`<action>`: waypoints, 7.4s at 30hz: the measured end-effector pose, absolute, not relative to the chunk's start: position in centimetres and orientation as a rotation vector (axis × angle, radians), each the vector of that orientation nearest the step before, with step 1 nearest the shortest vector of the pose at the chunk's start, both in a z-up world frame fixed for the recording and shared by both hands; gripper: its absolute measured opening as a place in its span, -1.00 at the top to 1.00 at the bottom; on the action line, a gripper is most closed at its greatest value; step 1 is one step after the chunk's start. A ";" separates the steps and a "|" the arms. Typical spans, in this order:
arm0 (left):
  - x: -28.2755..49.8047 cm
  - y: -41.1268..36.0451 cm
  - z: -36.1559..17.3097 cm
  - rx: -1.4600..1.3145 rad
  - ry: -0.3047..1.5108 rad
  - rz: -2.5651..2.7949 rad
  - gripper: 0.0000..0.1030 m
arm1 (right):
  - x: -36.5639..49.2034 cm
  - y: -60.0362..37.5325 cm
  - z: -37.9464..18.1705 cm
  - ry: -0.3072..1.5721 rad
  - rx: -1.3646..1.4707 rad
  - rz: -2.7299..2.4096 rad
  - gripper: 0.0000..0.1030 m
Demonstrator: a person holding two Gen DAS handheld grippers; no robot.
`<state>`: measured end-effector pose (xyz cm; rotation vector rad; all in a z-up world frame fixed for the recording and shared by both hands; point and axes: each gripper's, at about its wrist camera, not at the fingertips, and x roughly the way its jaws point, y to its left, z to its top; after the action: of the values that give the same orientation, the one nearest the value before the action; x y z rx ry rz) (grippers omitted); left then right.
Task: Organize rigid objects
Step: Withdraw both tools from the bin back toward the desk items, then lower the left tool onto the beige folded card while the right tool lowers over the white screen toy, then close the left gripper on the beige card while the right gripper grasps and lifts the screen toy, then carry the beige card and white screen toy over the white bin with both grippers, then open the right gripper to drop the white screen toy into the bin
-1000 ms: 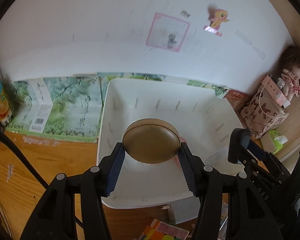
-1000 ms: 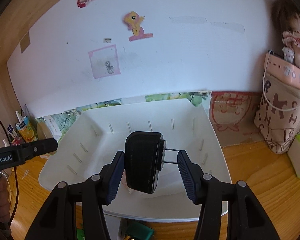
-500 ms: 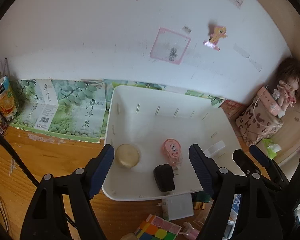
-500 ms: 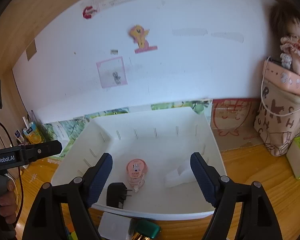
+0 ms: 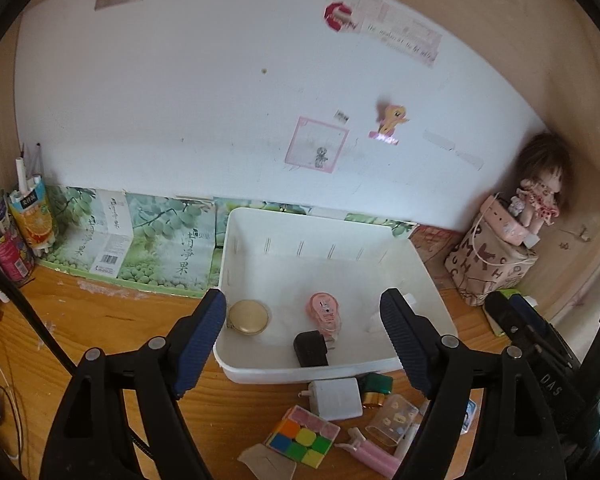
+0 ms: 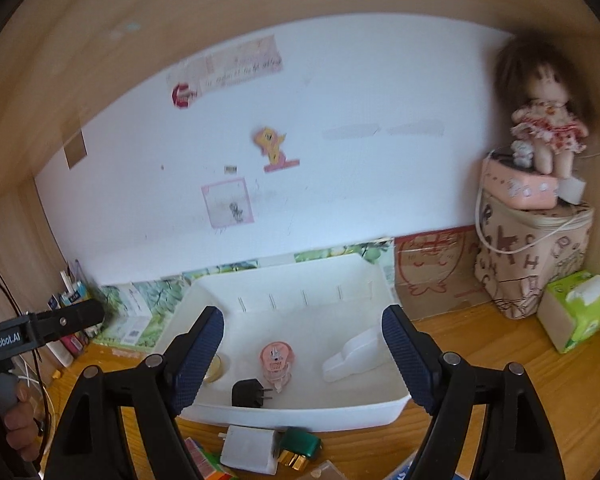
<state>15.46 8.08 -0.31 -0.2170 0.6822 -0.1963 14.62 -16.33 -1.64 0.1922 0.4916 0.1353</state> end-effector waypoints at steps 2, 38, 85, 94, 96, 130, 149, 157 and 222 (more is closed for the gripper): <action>14.5 8.1 -0.2 -0.217 0.673 -0.196 -0.59 | 13.6 -16.8 -1.1 0.481 0.210 0.129 -0.60; 7.4 8.1 -4.0 -0.144 0.865 -0.176 -0.59 | 2.3 -25.0 -3.3 0.634 0.502 -0.106 -0.61; 16.5 5.1 -18.3 0.051 1.517 -0.267 -0.59 | 11.8 -19.5 -16.0 1.347 0.561 -0.220 -0.99; 16.4 5.3 -19.0 0.051 1.530 -0.272 -0.59 | 13.2 -17.9 -17.4 1.453 0.438 -0.288 -0.99; 16.5 5.4 -19.2 0.052 1.530 -0.272 -0.59 | 13.4 -17.8 -17.5 1.457 0.438 -0.293 -0.99; 14.7 6.4 -18.2 0.028 1.504 -0.233 -0.31 | 11.2 -15.2 -18.5 1.483 0.411 -0.257 -0.83; 11.2 6.7 -13.3 0.031 1.377 -0.247 -0.31 | 6.2 -15.5 -14.1 1.372 0.365 -0.222 -0.82; 9.7 7.3 -11.5 -0.005 1.298 -0.232 -0.31 | 3.9 -15.0 -12.1 1.313 0.329 -0.199 -0.82; 18.0 8.9 -3.8 -0.332 0.691 -0.093 -0.32 | 19.8 -14.8 -2.3 0.634 0.084 0.188 0.28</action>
<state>17.95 8.86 -3.84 -0.3320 0.6915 -0.0931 19.80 -14.80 -2.31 0.0836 0.6337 0.1882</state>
